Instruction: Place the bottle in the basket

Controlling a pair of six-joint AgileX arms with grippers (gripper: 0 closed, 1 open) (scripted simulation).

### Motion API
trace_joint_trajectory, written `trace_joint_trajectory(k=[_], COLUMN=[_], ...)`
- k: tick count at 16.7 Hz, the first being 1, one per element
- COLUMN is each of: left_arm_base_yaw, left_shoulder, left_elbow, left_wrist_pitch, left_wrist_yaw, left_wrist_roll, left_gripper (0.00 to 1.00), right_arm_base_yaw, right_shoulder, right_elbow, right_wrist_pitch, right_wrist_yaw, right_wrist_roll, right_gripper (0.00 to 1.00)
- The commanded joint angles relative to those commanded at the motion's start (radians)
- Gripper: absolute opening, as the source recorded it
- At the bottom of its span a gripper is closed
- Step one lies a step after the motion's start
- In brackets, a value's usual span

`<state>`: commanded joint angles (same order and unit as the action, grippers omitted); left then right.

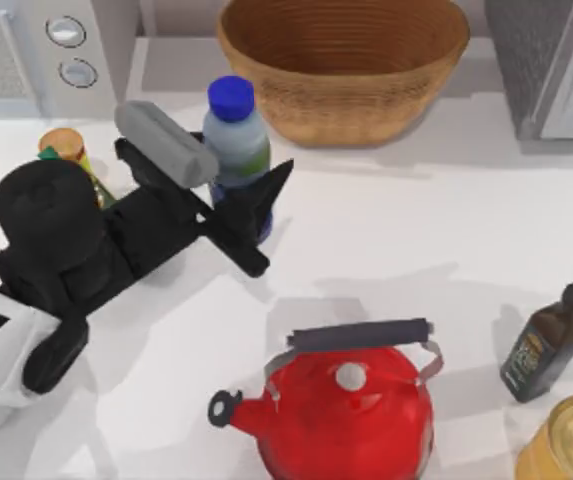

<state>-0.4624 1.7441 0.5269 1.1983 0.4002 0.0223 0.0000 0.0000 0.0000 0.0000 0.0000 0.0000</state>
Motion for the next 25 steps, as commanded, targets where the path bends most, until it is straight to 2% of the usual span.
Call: trace_joint_trajectory(k=[3, 10, 13, 17, 22, 25], left_arm_base_yaw=[0.004, 0.031, 0.043, 0.051, 0.044, 0.031], left_shoulder=[0.09, 0.297, 0.355, 0.386, 0.384, 0.455], left_elbow=[0.223, 0.889, 1.085, 1.198, 1.201, 1.274], left_wrist_pitch=[-0.138, -0.552, -0.704, -0.806, -0.806, -0.81], left_wrist_yaw=[0.009, 0.013, 0.013, 0.013, 0.011, 0.002], left_wrist_roll=[0.0, 0.007, 0.011, 0.015, 0.017, 0.017], left_gripper=[0.0, 0.0, 0.0, 0.0, 0.0, 0.0], right_arm_base_yaw=[0.0, 0.0, 0.0, 0.0, 0.0, 0.0], right_shoulder=[0.0, 0.0, 0.0, 0.0, 0.0, 0.0], right_elbow=[0.0, 0.0, 0.0, 0.0, 0.0, 0.0], right_wrist_pitch=[0.0, 0.0, 0.0, 0.0, 0.0, 0.0], right_wrist_yaw=[0.0, 0.0, 0.0, 0.0, 0.0, 0.0], right_wrist_roll=[0.0, 0.0, 0.0, 0.0, 0.0, 0.0], right_gripper=[1.0, 1.0, 1.0, 1.0, 1.0, 1.0])
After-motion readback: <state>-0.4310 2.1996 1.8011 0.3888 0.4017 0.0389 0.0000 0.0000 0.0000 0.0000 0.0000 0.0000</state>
